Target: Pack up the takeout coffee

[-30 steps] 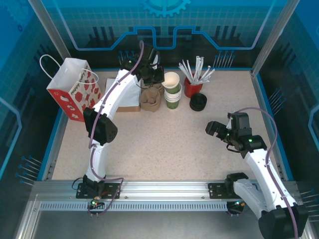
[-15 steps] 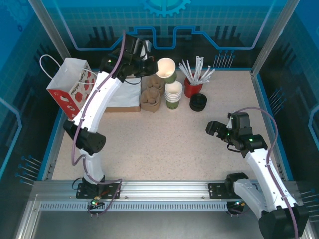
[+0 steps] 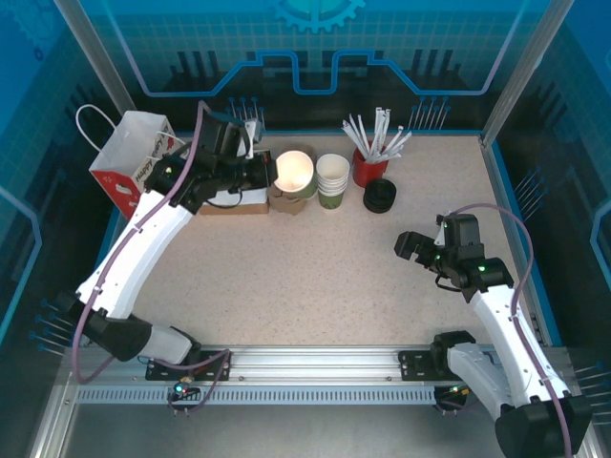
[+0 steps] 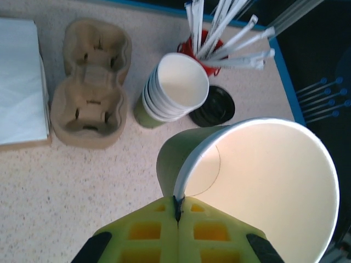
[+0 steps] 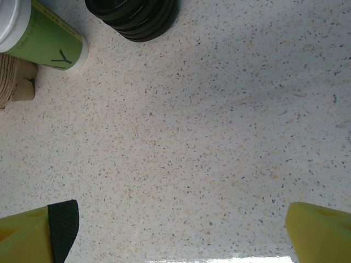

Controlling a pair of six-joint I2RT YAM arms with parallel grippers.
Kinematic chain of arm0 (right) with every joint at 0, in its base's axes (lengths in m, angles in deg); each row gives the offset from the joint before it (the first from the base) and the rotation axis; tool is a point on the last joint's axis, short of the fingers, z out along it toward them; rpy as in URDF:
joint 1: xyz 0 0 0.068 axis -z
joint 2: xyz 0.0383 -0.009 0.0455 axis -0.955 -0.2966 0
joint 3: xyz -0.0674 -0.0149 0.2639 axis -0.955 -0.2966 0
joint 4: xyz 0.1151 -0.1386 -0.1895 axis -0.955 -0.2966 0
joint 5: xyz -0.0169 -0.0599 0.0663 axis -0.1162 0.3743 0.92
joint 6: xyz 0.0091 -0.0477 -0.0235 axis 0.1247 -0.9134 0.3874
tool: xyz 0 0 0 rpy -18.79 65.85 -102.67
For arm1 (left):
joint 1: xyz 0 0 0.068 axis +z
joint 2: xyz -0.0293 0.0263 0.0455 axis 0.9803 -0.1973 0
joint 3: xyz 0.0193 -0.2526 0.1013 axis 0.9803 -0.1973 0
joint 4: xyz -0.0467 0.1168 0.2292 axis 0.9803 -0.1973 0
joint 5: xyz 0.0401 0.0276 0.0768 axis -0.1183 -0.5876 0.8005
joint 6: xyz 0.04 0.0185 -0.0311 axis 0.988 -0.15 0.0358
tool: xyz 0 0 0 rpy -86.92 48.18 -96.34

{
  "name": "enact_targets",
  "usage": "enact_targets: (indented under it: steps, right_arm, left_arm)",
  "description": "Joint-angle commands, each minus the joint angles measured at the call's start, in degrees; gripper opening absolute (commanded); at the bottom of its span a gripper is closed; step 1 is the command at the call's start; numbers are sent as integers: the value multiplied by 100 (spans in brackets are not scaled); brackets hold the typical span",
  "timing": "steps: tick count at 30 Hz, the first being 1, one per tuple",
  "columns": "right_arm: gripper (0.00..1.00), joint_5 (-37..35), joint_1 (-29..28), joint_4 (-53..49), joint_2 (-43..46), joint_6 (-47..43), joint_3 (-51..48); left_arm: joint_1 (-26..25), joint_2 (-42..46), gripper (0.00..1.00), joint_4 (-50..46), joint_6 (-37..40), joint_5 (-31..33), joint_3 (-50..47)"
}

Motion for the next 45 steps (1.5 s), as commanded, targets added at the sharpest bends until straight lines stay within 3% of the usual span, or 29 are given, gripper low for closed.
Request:
enact_targets:
  steps: [1,16,25,36,45]
  right_arm:
    - [100,-57,-92,-103,56,-81,128]
    - [100,-58,-80,-53,5,-72,38]
    - [100,-55,-90,-43,-102,-23,49]
    - [100,-92,-94,-105,-68,-89,40]
    - [100,-75,-95,-66,-136,-71,32]
  left_arm:
    - [-196,207,0,171,-65,130,-518]
    - [-606,67,0,1059,-437,317,-1988]
    - [-1074,-910,0,1509,-419,703,-2029]
    - [-1204,-1812,0,1622,-503,638,-1804]
    - [-1215,-2065,12,1666,-573,528,-1818]
